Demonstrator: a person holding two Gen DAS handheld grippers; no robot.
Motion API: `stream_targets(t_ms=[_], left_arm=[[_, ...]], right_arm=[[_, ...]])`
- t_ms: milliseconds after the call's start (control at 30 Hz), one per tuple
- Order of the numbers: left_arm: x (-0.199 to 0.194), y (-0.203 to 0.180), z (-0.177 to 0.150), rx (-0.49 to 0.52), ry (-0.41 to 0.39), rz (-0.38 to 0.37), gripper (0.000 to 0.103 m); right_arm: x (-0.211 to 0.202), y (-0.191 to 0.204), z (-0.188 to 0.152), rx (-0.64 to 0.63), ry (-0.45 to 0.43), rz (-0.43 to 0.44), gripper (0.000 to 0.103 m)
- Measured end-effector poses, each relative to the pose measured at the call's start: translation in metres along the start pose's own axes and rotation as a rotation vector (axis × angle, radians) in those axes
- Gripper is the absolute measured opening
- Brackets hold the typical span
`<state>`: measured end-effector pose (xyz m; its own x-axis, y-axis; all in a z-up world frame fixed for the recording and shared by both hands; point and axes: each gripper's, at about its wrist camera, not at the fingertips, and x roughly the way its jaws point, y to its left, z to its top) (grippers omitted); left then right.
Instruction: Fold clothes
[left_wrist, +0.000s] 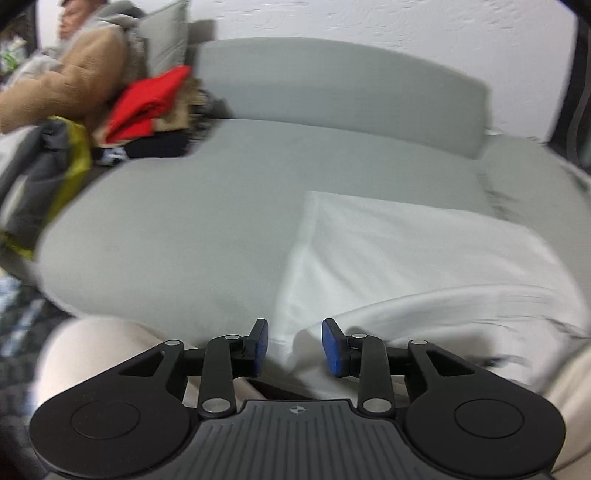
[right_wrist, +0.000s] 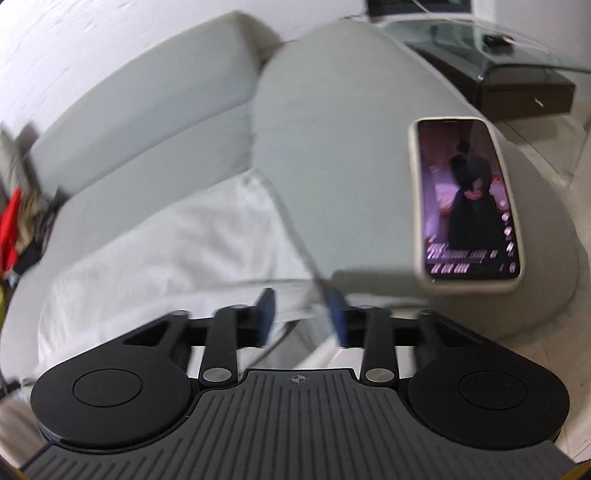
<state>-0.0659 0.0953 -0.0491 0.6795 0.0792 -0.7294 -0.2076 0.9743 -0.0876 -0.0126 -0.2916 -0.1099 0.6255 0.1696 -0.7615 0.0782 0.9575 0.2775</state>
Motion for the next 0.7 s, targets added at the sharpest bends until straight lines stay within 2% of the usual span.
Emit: stream_targets(t_ms=[100, 200, 300, 433, 567, 700], left_arm=[[0.009, -0.014, -0.010, -0.045, 0.074, -0.193, 0.039], [0.018, -0.035, -0.018, -0.042, 0.121, -0.255, 0.040], [0.023, -0.049, -0.026, 0.019, 0.139, -0.257, 0.043], [0.027, -0.042, -0.031, -0.031, 0.177, -0.259, 0.049], [0.029, -0.038, -0.037, -0.068, 0.208, -0.260, 0.051], [0.029, -0.039, -0.037, -0.063, 0.216, -0.265, 0.054]], right_arm=[[0.011, 0.013, -0.018, 0.026, 0.054, 0.125, 0.046], [0.028, 0.026, -0.038, 0.098, 0.125, 0.231, 0.045], [0.038, 0.044, -0.051, 0.065, 0.165, 0.271, 0.045], [0.039, 0.050, -0.057, 0.025, 0.164, 0.266, 0.046], [0.034, 0.047, -0.062, 0.051, 0.188, 0.266, 0.050], [0.035, 0.050, -0.066, 0.053, 0.209, 0.271, 0.052]])
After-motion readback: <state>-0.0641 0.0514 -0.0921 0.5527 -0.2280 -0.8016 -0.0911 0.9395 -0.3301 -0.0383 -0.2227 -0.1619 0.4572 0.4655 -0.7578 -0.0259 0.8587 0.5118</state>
